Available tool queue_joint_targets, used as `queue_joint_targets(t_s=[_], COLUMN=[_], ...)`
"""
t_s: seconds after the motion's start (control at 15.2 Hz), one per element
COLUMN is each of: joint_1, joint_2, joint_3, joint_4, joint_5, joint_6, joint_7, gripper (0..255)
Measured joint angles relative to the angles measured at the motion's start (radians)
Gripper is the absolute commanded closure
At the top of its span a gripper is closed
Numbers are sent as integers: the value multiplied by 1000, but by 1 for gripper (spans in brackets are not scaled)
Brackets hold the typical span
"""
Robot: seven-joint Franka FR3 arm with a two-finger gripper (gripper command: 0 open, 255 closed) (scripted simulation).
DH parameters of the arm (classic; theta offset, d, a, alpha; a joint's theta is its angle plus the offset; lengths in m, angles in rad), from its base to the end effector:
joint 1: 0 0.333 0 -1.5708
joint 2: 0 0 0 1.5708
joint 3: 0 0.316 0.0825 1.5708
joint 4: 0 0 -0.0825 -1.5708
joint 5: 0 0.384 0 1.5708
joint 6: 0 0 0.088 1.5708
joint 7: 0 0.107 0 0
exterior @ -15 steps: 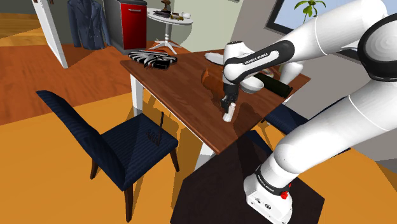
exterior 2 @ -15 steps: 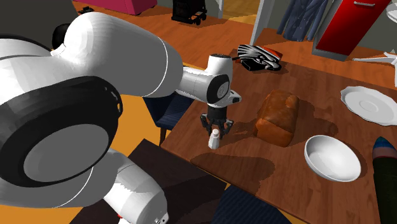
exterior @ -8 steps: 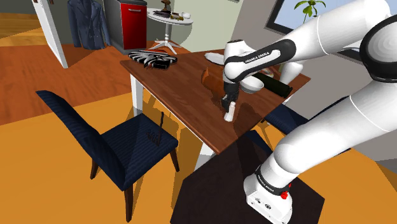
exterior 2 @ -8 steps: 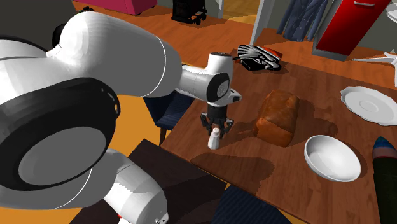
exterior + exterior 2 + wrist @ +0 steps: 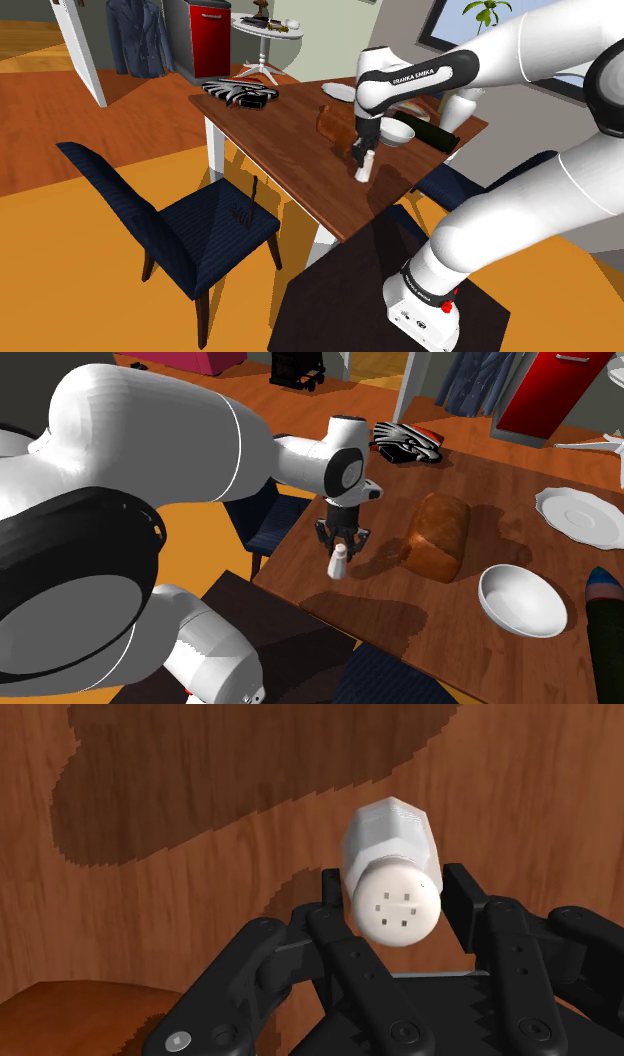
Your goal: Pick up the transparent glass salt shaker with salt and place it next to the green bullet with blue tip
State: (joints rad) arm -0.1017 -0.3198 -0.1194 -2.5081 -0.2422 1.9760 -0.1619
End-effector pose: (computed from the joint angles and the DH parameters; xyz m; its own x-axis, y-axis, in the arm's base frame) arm 0.3915 -0.1030 0.3808 0.9690 0.0534 -0.2412 0.0848 -0.9890 0.1215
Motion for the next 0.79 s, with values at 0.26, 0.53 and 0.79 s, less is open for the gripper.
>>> queue_joint_targets(t_s=[0.26, 0.53, 0.79], joint_1=[1, 1, 4], joint_2=[-29, -48, -70], joint_3=[3, 4, 11], joint_4=[33, 72, 107], joint_5=[4, 8, 14], joint_6=[-62, -119, -175], joint_7=[-11, -22, -27], gripper=[255, 255, 255])
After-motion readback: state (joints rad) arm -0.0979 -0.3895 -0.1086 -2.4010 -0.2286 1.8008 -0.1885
